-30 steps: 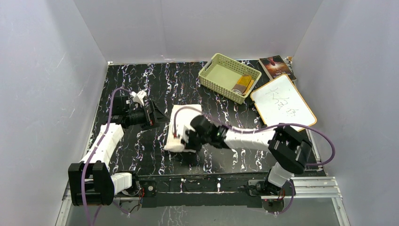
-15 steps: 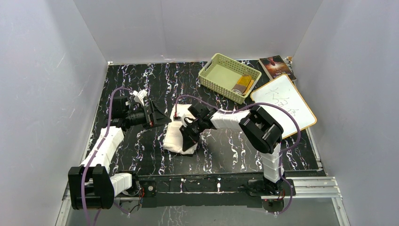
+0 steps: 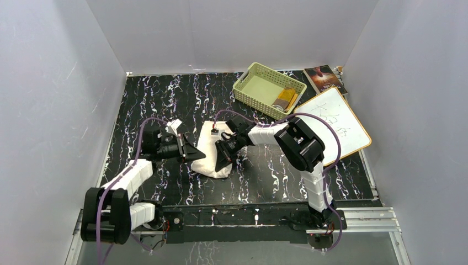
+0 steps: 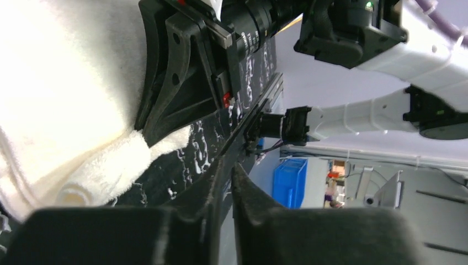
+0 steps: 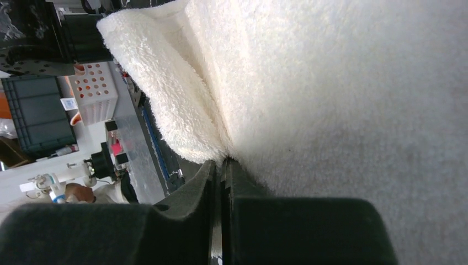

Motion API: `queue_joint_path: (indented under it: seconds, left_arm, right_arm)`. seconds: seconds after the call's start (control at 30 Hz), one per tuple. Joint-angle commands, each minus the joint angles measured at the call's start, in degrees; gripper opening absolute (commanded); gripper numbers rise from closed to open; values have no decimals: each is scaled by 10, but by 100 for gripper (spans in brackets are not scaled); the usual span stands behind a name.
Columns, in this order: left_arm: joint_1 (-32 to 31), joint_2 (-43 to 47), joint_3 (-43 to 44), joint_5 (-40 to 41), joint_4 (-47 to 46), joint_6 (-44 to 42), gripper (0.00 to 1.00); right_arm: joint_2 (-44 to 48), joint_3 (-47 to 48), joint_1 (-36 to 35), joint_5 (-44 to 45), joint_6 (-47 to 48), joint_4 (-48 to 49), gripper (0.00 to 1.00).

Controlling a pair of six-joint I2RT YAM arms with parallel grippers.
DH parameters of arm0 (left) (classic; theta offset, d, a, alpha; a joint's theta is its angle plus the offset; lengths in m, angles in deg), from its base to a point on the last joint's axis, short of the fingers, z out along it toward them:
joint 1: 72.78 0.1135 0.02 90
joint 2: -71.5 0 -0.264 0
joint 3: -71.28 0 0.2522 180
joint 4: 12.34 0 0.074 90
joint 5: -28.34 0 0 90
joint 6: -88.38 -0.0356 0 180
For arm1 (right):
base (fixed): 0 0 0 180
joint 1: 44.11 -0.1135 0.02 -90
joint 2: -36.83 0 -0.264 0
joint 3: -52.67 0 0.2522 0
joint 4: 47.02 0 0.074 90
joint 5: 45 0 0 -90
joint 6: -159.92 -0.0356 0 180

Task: Roll the towels
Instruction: Roll the towel at the center of the board.

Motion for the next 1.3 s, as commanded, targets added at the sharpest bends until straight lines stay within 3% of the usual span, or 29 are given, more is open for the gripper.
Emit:
queue_joint_path:
  seconds: [0.0, 0.37, 0.7, 0.87, 0.9, 0.93, 0.97, 1.0, 1.1, 1.27]
  left_arm:
    - [-33, -42, -6, -16, -116, 72, 0]
    - [-66, -133, -13, 100, -50, 15, 0]
    - [-66, -223, -19, 239, -74, -29, 0]
    - [-67, -265, -14, 262, -71, -60, 0]
    - [-66, -271, -13, 263, -69, -66, 0]
    - [-67, -276, -14, 261, -71, -67, 0]
    - [-67, -282, -14, 258, -75, -66, 0]
    - [-68, -285, -14, 256, -75, -67, 0]
    - [-70, -287, -11, 257, -71, -69, 0]
    - [-71, -295, -5, 254, -65, -72, 0]
  right_arm:
    - [-30, 18, 2, 41, -24, 4, 0]
    - [-33, 16, 10, 54, -22, -14, 0]
    - [11, 26, 12, 76, 7, -46, 0]
    - [117, 14, 1, 176, 89, -46, 26]
    - [146, 8, -9, 216, 115, -40, 44]
    - [174, -3, -23, 267, 138, -28, 75]
    - [199, -18, -38, 297, 163, -7, 92]
    - [232, -35, -54, 323, 190, 15, 98]
    - [283, -80, -109, 387, 265, 68, 98]
    - [307, -156, -202, 453, 392, 130, 91]
